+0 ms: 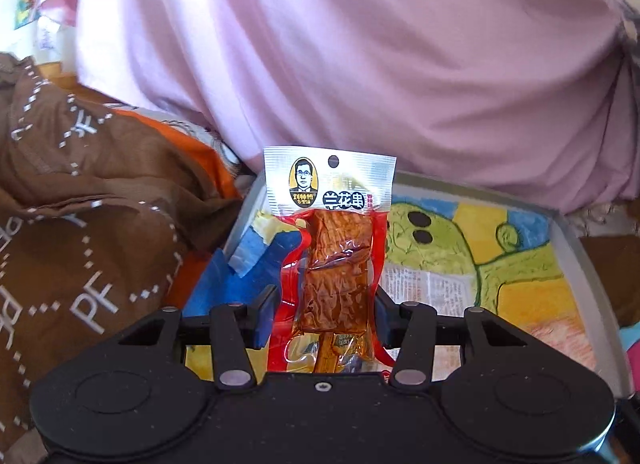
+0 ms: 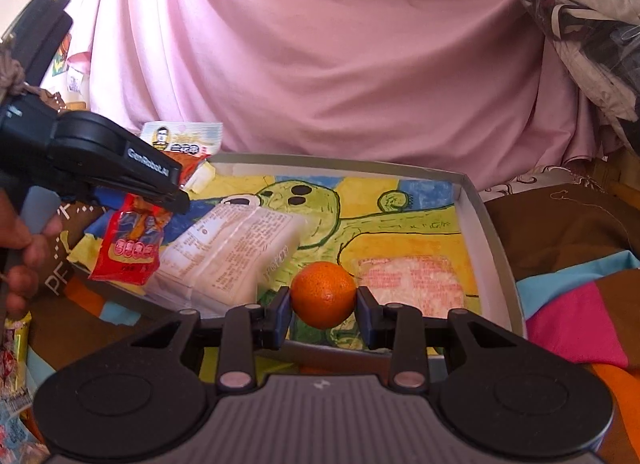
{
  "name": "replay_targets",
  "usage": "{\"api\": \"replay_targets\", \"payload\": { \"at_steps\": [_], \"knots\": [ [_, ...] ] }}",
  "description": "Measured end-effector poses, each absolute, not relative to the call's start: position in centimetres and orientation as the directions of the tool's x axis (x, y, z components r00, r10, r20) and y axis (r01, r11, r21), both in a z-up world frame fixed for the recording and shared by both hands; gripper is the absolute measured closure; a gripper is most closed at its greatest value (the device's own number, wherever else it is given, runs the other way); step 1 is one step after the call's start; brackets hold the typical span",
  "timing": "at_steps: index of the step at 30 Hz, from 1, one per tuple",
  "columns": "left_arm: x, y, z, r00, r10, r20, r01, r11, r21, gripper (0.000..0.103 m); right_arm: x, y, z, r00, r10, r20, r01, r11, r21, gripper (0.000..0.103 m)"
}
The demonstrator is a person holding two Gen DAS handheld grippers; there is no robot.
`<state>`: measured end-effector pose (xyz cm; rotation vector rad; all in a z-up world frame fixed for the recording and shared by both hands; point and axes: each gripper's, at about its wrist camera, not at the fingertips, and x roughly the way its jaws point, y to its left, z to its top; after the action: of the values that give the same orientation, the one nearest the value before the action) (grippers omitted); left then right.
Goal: Organize snacks
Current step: 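Lower both snacks into the tray and open both tools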
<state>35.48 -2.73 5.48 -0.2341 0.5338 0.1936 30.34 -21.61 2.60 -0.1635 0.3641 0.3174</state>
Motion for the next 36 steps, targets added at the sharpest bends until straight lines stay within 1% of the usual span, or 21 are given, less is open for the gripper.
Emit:
{"api": "replay_targets", "payload": {
  "at_steps": [3, 5, 7, 9, 12, 14, 15, 17, 19, 21, 23, 26, 29, 36],
  "knots": [
    [36.0, -2.8, 5.1, 0.841, 0.122, -0.528, -0.229, 0.963, -0.142, 0.052, 30.3, -21.6, 2.6, 0.886, 0.278, -0.372, -0.339, 0.934, -0.11, 0.065],
    [36.3, -2.7, 4.8, 0.832, 0.123, -0.54, -0.237, 0.96, -0.147, 0.051, 30.3, -21.5, 2.6, 0.885, 0.278, -0.374, -0.34, 0.934, -0.111, 0.065],
    [36.4, -2.6, 4.6, 0.826, 0.122, -0.55, -0.248, 0.956, -0.16, 0.049, 30.4, -21.4, 2.6, 0.882, 0.28, -0.378, -0.344, 0.932, -0.113, 0.062],
    [36.5, -2.6, 4.4, 0.82, 0.118, -0.56, -0.252, 0.953, -0.168, 0.043, 30.4, -21.4, 2.6, 0.883, 0.282, -0.376, -0.346, 0.931, -0.115, 0.059],
    [36.1, -2.5, 4.6, 0.817, 0.125, -0.564, -0.265, 0.948, -0.174, 0.035, 30.1, -21.4, 2.8, 0.887, 0.28, -0.367, -0.343, 0.932, -0.117, 0.052],
    [35.7, -2.4, 4.8, 0.823, 0.122, -0.554, -0.262, 0.948, -0.18, 0.032, 29.9, -21.6, 3.0, 0.893, 0.276, -0.355, -0.336, 0.934, -0.118, 0.041],
    [35.6, -2.4, 4.9, 0.824, 0.124, -0.553, -0.263, 0.948, -0.178, 0.027, 29.7, -21.7, 3.2, 0.897, 0.275, -0.346, -0.332, 0.936, -0.116, 0.039],
    [35.0, -2.3, 5.3, 0.835, 0.125, -0.536, -0.26, 0.948, -0.185, 0.019, 29.5, -21.9, 3.6, 0.902, 0.276, -0.331, -0.327, 0.938, -0.11, 0.028],
    [34.2, -2.4, 5.8, 0.849, 0.123, -0.514, -0.256, 0.946, -0.196, 0.016, 29.1, -22.1, 4.0, 0.911, 0.272, -0.31, -0.318, 0.942, -0.109, 0.019],
    [33.4, -2.5, 6.2, 0.858, 0.118, -0.499, -0.249, 0.947, -0.205, 0.012, 28.7, -22.4, 4.4, 0.918, 0.272, -0.288, -0.313, 0.944, -0.107, 0.014],
    [32.6, -2.6, 6.5, 0.866, 0.113, -0.487, -0.24, 0.949, -0.206, 0.01, 28.1, -22.7, 4.9, 0.925, 0.273, -0.264, -0.309, 0.945, -0.104, 0.006],
    [30.9, -2.8, 7.0, 0.878, 0.113, -0.466, -0.232, 0.951, -0.206, 0.006, 26.9, -23.3, 5.6, 0.934, 0.287, -0.215, -0.312, 0.945, -0.096, 0.0],
    [29.3, -2.6, 7.2, 0.886, 0.108, -0.451, -0.219, 0.955, -0.201, 0.005, 25.8, -23.7, 6.2, 0.939, 0.291, -0.183, -0.312, 0.946, -0.094, 0.0],
    [26.0, -2.1, 7.4, 0.883, 0.124, -0.453, -0.206, 0.969, -0.136, 0.005, 23.4, -24.1, 6.6, 0.931, 0.319, -0.175, -0.338, 0.937, -0.085, 0.0]
  ]
}}
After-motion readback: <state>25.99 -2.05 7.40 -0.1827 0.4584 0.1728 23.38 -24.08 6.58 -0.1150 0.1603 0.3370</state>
